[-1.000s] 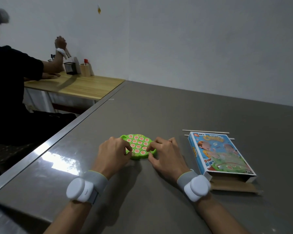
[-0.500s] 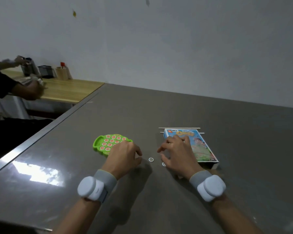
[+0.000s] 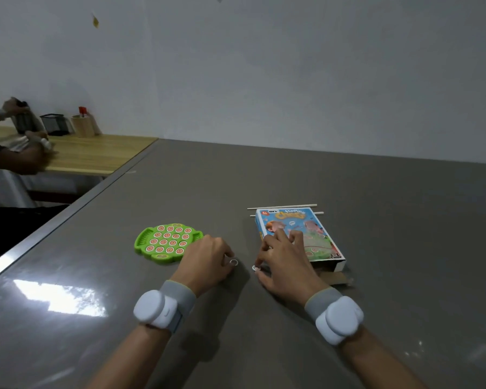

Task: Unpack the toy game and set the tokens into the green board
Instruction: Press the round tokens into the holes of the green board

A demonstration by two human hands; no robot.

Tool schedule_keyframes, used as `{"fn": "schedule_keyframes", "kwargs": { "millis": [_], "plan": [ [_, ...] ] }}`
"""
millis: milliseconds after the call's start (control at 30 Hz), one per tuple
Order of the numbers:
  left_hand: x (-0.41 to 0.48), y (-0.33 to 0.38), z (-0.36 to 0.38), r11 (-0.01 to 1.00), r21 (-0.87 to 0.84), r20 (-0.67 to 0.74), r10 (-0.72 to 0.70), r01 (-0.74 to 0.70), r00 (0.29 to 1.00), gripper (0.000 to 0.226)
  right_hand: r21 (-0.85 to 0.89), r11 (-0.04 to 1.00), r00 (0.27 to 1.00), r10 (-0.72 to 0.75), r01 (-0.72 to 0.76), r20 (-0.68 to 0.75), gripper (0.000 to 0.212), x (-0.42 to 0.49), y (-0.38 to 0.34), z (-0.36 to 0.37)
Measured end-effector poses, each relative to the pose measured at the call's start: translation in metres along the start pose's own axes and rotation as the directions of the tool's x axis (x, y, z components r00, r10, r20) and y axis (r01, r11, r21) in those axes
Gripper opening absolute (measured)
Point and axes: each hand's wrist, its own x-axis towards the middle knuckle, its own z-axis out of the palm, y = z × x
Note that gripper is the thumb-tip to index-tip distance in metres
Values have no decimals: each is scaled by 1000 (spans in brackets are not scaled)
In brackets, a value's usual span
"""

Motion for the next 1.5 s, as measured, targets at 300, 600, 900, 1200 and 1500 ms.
{"fn": "schedule_keyframes", "kwargs": {
  "millis": [300, 600, 900, 1200, 1500],
  "plan": [
    [4, 5, 0, 997, 64, 30, 42, -44, 999, 30, -8, 1000, 1000, 23, -23, 19, 34, 1, 0, 4],
    [9, 6, -13, 985, 103, 9, 139, -140, 990, 29, -28, 999, 999, 19, -20, -35, 31, 5, -2, 2],
    [4, -44, -58, 996, 74, -73, 59, -53, 996, 19, 125, 991, 991, -40, 56, -131, 27, 44, -28, -10],
    [-6, -119, -66, 996, 72, -95, -45, 52, 994, 12, 327, 942, 994, -48, 80, -103, 19, 90, -55, 9],
    [2, -168, -56, 994, 66, -113, -78, 86, 990, 15, 394, 918, 996, -16, 50, -90, 20, 125, -63, 30]
  ]
}}
